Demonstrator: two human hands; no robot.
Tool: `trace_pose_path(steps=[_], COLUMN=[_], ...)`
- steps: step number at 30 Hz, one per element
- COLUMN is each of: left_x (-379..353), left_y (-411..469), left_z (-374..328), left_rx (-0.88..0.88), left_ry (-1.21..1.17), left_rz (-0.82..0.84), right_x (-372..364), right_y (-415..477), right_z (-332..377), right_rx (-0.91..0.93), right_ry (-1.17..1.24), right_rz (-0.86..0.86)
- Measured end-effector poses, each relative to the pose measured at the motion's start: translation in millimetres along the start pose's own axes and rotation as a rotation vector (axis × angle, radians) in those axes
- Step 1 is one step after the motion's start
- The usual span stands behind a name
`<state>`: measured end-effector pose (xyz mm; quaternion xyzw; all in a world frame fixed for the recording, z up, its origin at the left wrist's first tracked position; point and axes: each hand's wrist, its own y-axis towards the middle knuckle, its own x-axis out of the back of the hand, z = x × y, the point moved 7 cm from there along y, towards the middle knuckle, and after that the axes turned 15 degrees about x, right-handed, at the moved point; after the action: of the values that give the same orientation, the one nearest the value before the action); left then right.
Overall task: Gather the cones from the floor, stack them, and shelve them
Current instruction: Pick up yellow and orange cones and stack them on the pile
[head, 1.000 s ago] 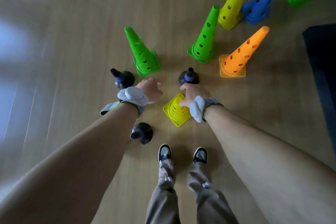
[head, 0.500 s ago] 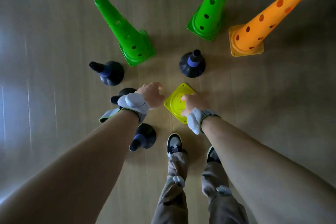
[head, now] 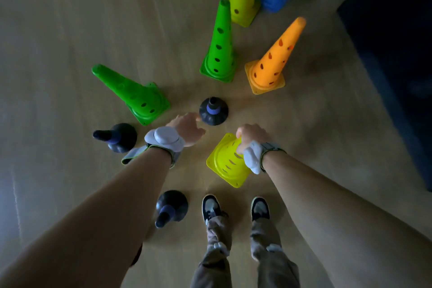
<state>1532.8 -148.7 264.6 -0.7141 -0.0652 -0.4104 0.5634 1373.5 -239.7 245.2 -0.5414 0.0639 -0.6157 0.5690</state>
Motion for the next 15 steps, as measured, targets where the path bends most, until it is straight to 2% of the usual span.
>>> trace_pose_path(steps=[6,15], left_x=[81,125], left_y=[-30,-15], left_z=[-114,-305], left_rx=[-0.16,-0.284], left_ry=[0.037,0.08], left_rz=[-0.076,-0.14], right_x=[113,223], right_y=[-47,-51], right_z=[-51,-164], right_rx=[-0.142,-0.183], right_ry=[0.051,0.179], right_rz=[-0.148,-0.303])
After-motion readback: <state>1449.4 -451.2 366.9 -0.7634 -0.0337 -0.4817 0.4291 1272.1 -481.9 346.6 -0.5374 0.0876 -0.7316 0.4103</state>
